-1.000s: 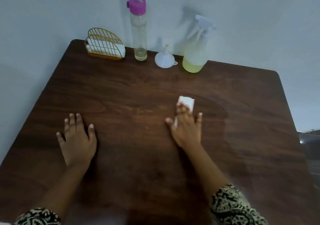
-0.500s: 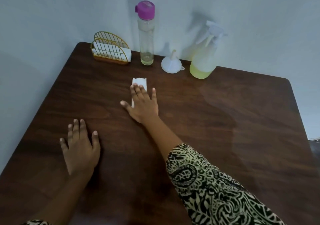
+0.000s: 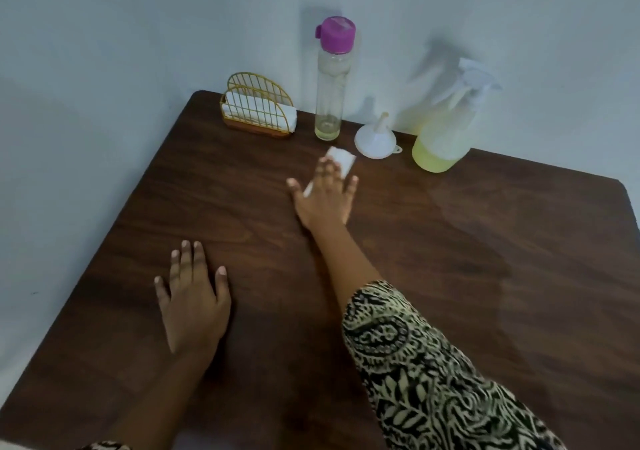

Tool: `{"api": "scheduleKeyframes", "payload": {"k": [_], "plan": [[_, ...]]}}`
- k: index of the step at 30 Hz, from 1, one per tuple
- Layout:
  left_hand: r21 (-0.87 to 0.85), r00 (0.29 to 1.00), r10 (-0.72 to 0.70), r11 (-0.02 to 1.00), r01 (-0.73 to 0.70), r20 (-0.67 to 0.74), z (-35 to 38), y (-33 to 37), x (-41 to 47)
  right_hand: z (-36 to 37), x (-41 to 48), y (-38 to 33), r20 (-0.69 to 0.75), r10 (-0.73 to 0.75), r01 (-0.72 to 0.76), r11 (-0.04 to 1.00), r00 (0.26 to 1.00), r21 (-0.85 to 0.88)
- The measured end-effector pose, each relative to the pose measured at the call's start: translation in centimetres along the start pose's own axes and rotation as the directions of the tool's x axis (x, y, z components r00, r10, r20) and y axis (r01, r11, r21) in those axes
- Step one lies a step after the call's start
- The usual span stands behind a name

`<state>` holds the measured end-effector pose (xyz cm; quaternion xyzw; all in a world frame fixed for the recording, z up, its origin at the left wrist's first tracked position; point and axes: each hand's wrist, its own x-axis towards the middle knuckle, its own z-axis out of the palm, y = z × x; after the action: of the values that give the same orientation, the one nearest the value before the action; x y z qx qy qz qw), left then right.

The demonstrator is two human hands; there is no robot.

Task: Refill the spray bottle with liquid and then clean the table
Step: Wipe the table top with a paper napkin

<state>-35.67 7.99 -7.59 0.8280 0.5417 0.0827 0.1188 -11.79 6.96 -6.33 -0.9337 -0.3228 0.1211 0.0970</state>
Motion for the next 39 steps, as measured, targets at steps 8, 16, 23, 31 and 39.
{"api": "scheduleKeyframes", "payload": {"k": [8,16,23,31,39], "plan": [[-0.516,0.978,-0.165,0.853,0.078,-0.125,-0.8,-0.8,-0.4,3.3,-11.7,-3.4,0.157,-0.644,0.658,0.750,0.749,-0.065],[-0.669,0.965,-0.203,0.742,0.040,-0.167,-1.3,-1.3,-1.1,1.3,-8.4,1.4,0.077,-0.248,0.254,0.964,0.966,-0.084],[-0.483,0.977,-0.149,0.874,0.057,-0.155,-2.1,-5.1,-5.0,4.7,-22.1,-1.5,0.206,-0.608,0.634,0.769,0.766,-0.088],[-0.034,0.998,-0.055,0.998,0.054,-0.027,-1.9,-6.1,-9.4,0.6,-18.8,8.7,0.081,-0.196,0.206,0.969,0.977,-0.138],[-0.040,0.991,-0.131,0.991,0.131,-0.017,-2.1,-6.0,-9.6,5.1,-15.8,-8.7,0.144,-0.440,0.442,0.897,0.886,0.022]]}}
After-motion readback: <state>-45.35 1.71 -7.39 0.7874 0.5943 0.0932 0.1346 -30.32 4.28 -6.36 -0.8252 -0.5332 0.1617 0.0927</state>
